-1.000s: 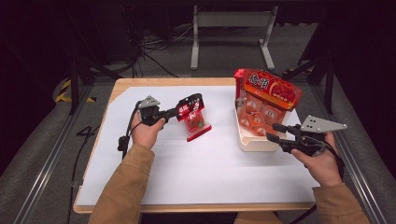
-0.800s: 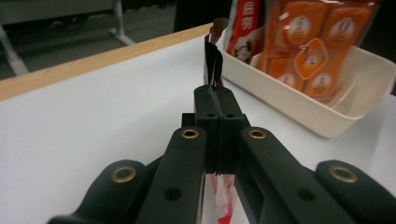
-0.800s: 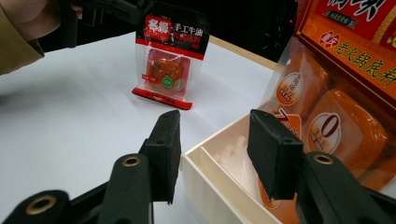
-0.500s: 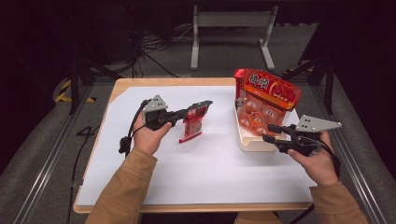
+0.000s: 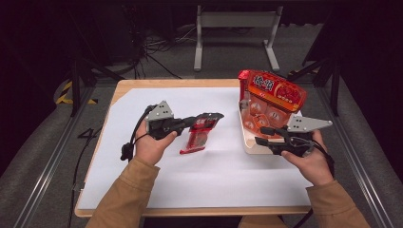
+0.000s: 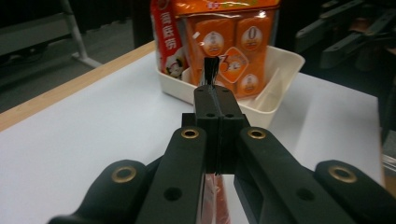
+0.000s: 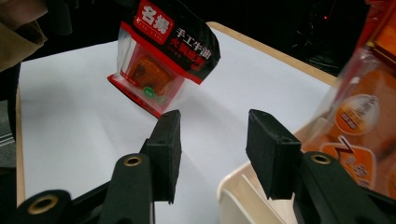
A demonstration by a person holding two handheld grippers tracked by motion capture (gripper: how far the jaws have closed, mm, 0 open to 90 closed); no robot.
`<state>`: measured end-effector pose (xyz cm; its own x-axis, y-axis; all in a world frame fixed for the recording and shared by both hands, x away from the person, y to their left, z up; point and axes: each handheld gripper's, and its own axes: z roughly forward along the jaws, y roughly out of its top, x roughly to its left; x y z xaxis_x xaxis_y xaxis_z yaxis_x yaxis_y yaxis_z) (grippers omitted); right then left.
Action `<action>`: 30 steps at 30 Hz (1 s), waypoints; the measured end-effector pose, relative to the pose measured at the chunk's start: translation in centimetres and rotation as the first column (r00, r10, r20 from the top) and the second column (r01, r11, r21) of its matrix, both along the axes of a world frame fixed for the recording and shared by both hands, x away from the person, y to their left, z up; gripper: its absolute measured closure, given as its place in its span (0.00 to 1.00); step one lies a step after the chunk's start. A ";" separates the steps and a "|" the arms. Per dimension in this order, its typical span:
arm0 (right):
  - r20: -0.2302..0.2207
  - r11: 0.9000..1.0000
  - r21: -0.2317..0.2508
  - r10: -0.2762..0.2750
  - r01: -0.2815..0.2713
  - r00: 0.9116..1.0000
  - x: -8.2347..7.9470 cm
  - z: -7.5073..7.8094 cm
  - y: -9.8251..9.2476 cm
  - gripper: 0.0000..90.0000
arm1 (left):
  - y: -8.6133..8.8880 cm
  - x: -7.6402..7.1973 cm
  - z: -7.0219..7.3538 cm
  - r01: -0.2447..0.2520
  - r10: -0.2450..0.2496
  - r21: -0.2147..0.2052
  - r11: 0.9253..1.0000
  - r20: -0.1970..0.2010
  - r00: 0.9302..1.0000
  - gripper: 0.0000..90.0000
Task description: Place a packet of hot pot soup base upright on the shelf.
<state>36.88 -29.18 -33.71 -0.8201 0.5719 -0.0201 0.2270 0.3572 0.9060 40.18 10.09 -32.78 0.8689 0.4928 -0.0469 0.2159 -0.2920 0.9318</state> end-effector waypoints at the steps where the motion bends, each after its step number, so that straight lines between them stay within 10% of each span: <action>1: 0.000 1.000 0.004 0.005 -0.005 1.000 0.1 0.0 0.2 0.59 | -0.1 -0.2 0.2 0.009 -0.009 -0.002 1.000 0.010 1.000 1.00; 20: 0.013 0.990 0.025 0.141 -0.141 0.990 3.0 -0.2 4.8 0.43 | -1.7 -3.1 1.7 0.135 -0.133 -0.037 0.990 0.047 0.990 1.00; 30: -0.013 0.964 0.038 0.262 -0.262 0.965 3.2 -0.4 6.2 0.49 | -2.6 -4.0 1.9 0.197 -0.194 -0.060 0.978 0.061 0.979 1.00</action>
